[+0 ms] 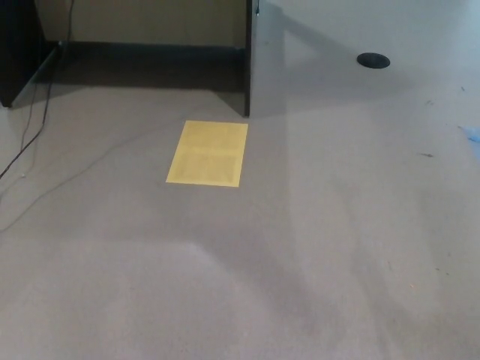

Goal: There is a tripod standing in front of the robot and the robot extends its left arm to grab it. It lifts the tripod and passes it to a person.

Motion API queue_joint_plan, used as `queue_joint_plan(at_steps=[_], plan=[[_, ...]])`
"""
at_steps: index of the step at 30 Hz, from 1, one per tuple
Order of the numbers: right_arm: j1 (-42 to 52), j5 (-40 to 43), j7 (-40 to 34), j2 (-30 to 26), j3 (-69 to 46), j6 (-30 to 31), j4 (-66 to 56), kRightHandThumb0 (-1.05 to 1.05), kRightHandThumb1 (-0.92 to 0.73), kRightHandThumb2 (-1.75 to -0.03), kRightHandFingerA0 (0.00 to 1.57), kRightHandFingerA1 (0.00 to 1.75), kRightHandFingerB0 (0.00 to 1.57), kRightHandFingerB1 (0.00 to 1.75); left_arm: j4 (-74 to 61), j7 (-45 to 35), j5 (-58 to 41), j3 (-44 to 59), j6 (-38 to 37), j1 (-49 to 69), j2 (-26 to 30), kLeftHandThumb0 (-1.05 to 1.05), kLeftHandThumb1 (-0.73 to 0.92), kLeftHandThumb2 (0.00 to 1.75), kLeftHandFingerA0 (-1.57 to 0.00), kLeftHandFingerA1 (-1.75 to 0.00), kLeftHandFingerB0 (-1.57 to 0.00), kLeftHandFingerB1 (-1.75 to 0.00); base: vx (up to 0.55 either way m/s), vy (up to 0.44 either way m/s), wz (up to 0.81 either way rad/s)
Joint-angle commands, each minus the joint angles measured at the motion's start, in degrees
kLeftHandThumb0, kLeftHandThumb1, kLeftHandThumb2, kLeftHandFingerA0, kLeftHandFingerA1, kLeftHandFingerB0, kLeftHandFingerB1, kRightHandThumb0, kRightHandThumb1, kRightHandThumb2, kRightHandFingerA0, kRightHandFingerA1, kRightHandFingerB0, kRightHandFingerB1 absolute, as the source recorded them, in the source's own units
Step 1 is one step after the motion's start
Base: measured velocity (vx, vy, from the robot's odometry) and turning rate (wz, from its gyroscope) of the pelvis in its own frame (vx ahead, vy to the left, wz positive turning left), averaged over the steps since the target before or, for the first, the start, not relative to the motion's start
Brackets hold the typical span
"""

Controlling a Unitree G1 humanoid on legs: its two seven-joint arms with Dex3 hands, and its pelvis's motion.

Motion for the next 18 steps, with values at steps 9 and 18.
queue_joint_plan(at_steps=[9,18], plan=[[3.1,0.1,-0.8,-2.2,-0.4,-1.5,1.3,-0.39,-0.67,-0.61,0.68,0.43,0.47,0.36,23.2,4.2,9.3,-1.3,-24.7,-3.0,6.3,-0.54,0.41,0.67,-0.27,-0.42,-0.19,-0.36,0.0,0.0,0.0],[2.9,-0.1,-1.2,-1.9,-0.2,-0.1,1.6,-0.4,-0.69,-0.62,0.66,0.41,0.45,0.35,27.3,4.1,9.1,-1.7,-27.2,-4.3,6.6,-0.47,0.46,0.54,-0.39,-0.37,-0.29,-0.31,0.0,0.0,0.0]])
